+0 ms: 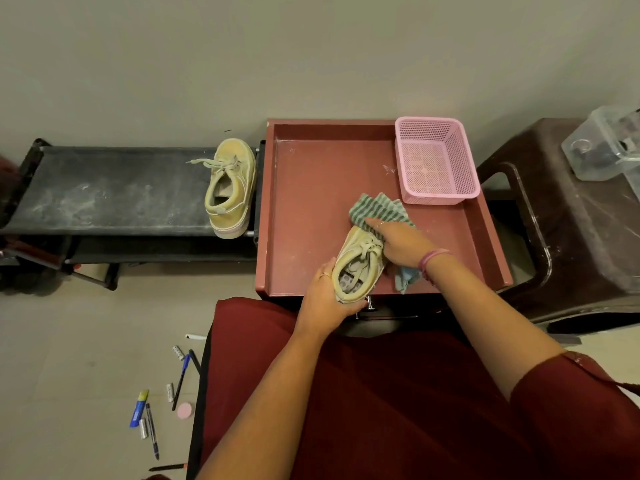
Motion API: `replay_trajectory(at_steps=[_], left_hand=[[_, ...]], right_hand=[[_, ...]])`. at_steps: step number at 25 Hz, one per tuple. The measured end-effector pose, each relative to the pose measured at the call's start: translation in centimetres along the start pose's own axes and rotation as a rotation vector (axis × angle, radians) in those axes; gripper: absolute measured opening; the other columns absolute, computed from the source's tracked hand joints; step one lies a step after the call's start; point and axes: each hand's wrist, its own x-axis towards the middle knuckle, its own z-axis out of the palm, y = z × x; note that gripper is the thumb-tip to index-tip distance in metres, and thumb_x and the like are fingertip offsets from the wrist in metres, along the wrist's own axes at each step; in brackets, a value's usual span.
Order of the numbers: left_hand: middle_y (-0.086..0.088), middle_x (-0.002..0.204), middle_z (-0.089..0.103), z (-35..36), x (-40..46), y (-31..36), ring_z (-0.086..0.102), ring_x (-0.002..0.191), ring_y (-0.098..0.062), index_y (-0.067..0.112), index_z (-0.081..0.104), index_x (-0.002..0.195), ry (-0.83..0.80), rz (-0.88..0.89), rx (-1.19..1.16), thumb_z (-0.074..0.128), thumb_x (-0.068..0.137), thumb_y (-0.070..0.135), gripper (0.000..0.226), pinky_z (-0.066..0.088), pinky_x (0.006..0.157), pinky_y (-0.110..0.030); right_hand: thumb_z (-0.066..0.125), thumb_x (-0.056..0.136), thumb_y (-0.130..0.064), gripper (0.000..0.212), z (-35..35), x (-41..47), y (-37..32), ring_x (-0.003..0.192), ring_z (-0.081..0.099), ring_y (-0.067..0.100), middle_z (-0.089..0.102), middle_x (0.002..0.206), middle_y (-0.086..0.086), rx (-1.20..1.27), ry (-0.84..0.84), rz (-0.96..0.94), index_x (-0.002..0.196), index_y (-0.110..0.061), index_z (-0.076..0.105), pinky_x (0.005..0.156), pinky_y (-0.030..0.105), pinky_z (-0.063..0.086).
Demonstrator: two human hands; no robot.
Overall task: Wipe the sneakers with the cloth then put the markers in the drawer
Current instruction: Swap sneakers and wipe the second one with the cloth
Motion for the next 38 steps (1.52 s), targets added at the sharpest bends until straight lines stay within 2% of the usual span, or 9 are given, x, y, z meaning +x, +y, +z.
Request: replay_trajectory(at_steps=[3,6,11,16,21,24,27,32,38], left_hand=[[0.014,0.121,0.045,0.3,0.0,0.1,0.045,0.106,0.000,0.020,0.042,0.137,0.010,-0.005,0.009,0.086,0.064,0.024,0.085,0.038,0.091,-0.015],[0.011,0.121,0.052,0.8,0.2,-0.2,0.050,0.104,0.000,0.024,0.047,0.130,0.044,0.022,0.026,0.082,0.063,0.030,0.076,0.047,0.092,-0.022],[0.009,0.117,0.052,1.1,0.1,-0.3,0.054,0.103,-0.005,0.021,0.048,0.128,0.062,0.041,0.040,0.081,0.067,0.029,0.069,0.049,0.086,-0.022],[0.006,0.123,0.049,1.4,-0.1,-0.4,0.050,0.108,-0.005,0.019,0.040,0.139,0.047,0.060,0.061,0.080,0.070,0.027,0.080,0.042,0.087,-0.014],[0.007,0.123,0.050,1.3,-0.1,-0.6,0.055,0.106,-0.008,0.019,0.042,0.135,0.043,0.041,0.066,0.080,0.070,0.031,0.076,0.051,0.089,-0.029],[0.007,0.123,0.050,1.4,0.0,-0.7,0.055,0.107,-0.008,0.019,0.042,0.135,0.049,0.039,0.072,0.080,0.070,0.032,0.077,0.051,0.090,-0.029],[0.005,0.124,0.049,1.4,-0.1,-0.7,0.053,0.109,-0.010,0.019,0.040,0.138,0.057,0.055,0.085,0.079,0.071,0.031,0.078,0.049,0.090,-0.025],[0.005,0.126,0.049,1.3,-0.1,-0.7,0.053,0.109,-0.011,0.017,0.041,0.137,0.054,0.044,0.081,0.078,0.072,0.034,0.077,0.050,0.089,-0.027],[0.007,0.124,0.049,1.4,0.0,-0.7,0.053,0.109,-0.008,0.021,0.042,0.137,0.057,0.049,0.082,0.078,0.073,0.035,0.075,0.050,0.089,-0.026]], right_hand=[[0.034,0.083,0.012,0.068,-0.8,-0.4,1.0,0.133,0.042,0.020,0.048,0.143,0.003,0.015,-0.041,-0.094,0.142,-0.021,0.041,0.108,0.018,0.026],[0.039,0.086,0.005,0.069,-1.0,0.3,2.1,0.136,0.038,0.024,0.039,0.149,0.007,-0.204,-0.089,-0.102,0.147,-0.026,0.031,0.114,0.031,0.027],[0.041,0.082,0.010,0.074,-1.8,1.7,0.8,0.136,0.037,0.026,0.035,0.151,0.008,-0.178,-0.031,0.023,0.147,-0.026,0.032,0.110,0.029,0.027],[0.037,0.079,0.012,0.073,-1.3,2.2,-1.9,0.128,0.045,0.021,0.049,0.141,0.003,-0.158,-0.271,-0.162,0.138,-0.030,0.048,0.107,0.027,0.033],[0.065,0.079,-0.001,0.086,-3.3,3.5,2.0,0.139,0.032,0.028,0.030,0.153,0.007,-0.382,-0.159,-0.011,0.148,-0.033,0.024,0.114,0.035,0.024],[0.055,0.085,0.000,0.069,-2.2,3.3,0.7,0.141,0.027,0.024,0.033,0.151,0.000,-0.290,-0.151,-0.068,0.145,-0.028,0.034,0.117,0.035,0.013],[0.043,0.084,0.009,0.066,-0.7,2.7,-1.3,0.134,0.039,0.021,0.046,0.143,-0.005,-0.212,-0.300,-0.248,0.134,-0.032,0.050,0.114,0.033,0.025],[0.060,0.079,0.005,0.073,-2.1,4.2,0.6,0.136,0.034,0.024,0.039,0.148,0.006,-0.368,-0.107,-0.094,0.143,-0.020,0.037,0.114,0.030,0.019],[0.044,0.079,0.014,0.072,-0.9,3.5,-0.1,0.136,0.037,0.020,0.043,0.146,-0.002,-0.201,-0.220,-0.198,0.139,-0.027,0.045,0.115,0.032,0.024]])
